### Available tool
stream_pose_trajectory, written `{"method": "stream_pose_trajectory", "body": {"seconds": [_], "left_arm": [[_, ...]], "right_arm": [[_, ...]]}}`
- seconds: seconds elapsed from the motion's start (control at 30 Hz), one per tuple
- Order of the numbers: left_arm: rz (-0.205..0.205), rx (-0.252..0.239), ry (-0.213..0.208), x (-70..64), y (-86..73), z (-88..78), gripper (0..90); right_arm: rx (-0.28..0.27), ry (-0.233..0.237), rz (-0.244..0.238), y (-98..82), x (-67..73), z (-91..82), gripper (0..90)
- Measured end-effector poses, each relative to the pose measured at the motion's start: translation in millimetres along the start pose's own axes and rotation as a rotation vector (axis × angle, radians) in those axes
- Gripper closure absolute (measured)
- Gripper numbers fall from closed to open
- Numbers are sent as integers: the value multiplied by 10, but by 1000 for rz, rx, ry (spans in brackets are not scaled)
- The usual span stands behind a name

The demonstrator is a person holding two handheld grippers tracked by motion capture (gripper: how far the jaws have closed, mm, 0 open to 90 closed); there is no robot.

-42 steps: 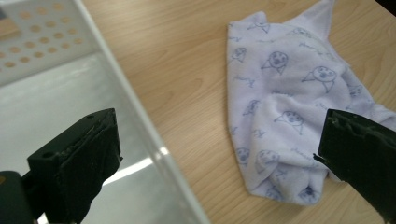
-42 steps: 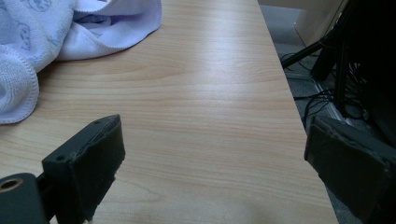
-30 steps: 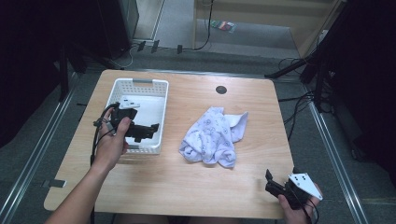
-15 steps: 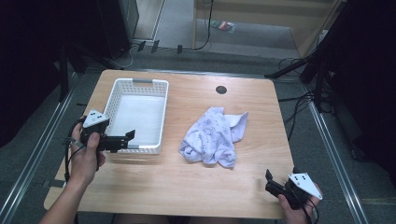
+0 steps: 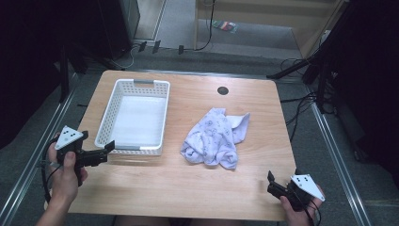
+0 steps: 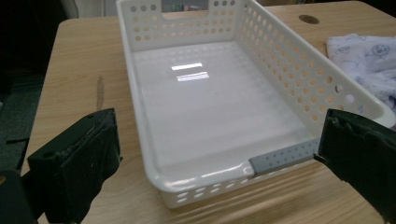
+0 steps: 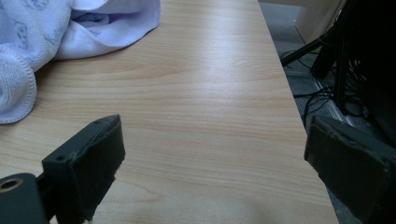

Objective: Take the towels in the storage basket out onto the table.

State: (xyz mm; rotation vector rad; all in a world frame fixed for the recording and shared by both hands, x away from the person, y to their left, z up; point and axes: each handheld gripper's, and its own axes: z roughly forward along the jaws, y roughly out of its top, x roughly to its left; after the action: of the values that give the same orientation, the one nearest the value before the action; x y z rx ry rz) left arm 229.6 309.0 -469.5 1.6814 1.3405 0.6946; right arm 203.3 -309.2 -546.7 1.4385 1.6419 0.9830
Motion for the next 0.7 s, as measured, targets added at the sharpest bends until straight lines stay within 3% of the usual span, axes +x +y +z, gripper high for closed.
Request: {"method": "stream_pose_trajectory", "body": {"seconds": [0.27, 0.5, 0.7], "left_arm": [[-29, -26, 57, 256, -302, -67, 0], [-80, -36, 76, 443, -536, -123, 0], [-89, -52, 70, 546, -693, -161, 0]], "right_arm": [[1, -1, 2, 1, 0, 1, 51], [2, -1, 2, 1, 0, 2, 51], [2, -2, 3, 1, 1, 4, 52]]}}
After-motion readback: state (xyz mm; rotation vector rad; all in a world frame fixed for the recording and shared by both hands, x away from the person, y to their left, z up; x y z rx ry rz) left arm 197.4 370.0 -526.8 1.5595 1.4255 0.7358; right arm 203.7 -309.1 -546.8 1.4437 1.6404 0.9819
